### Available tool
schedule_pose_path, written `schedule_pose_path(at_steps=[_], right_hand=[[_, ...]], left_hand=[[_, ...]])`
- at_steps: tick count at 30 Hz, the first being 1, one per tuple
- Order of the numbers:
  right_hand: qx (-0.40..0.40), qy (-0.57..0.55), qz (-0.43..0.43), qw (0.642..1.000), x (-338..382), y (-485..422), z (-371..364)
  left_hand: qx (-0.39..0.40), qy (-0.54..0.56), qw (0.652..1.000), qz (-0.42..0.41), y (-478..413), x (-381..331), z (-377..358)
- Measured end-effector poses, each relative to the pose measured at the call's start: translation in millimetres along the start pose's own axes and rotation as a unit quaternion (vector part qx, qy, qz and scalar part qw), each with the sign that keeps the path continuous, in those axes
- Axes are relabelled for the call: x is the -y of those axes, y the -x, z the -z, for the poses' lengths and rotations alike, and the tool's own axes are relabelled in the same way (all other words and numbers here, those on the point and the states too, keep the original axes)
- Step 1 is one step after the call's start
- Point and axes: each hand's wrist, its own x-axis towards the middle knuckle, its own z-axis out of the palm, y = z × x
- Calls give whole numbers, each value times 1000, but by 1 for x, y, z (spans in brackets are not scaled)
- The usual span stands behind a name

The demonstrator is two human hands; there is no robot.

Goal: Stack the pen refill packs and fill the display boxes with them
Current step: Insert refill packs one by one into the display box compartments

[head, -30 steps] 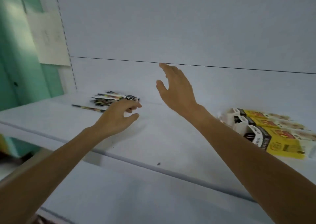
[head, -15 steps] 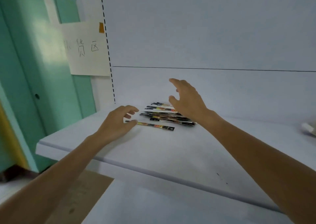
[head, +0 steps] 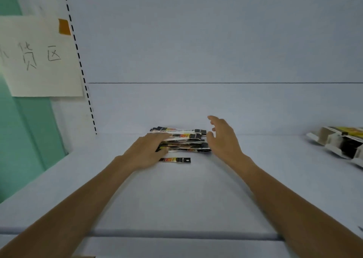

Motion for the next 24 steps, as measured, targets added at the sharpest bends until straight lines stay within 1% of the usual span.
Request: schedule_pose_path(at_steps=[2,5,7,11,15,18,21,24], right_hand=[[9,29,-1,1000,-12,4,-1],[-17,32,-7,999,-20,1,3],[-28,30,-6,999,-19,-2,2],[-26,32,6,999,-19,-1,-1],[-36,28,23,999,-17,0,-1],[-51,29,45,997,-16,1,-1],[-53,30,79,995,-12,3,-3],[-26,29,140,989,-2,9,-8]], left_hand=[[-13,-43,999,3,0,0,-6],[-72,-92,993,-12,-5,2,-7],[-89,-105,990,-26,-6,3,-7],[-143,-48,988,-28,-3,3,-7],[-173,7,985,6,2,3,1],[-211,99,972,36,2,6,7],[-207,183,958,72,2,8,9],[-195,201,956,85,3,7,11]])
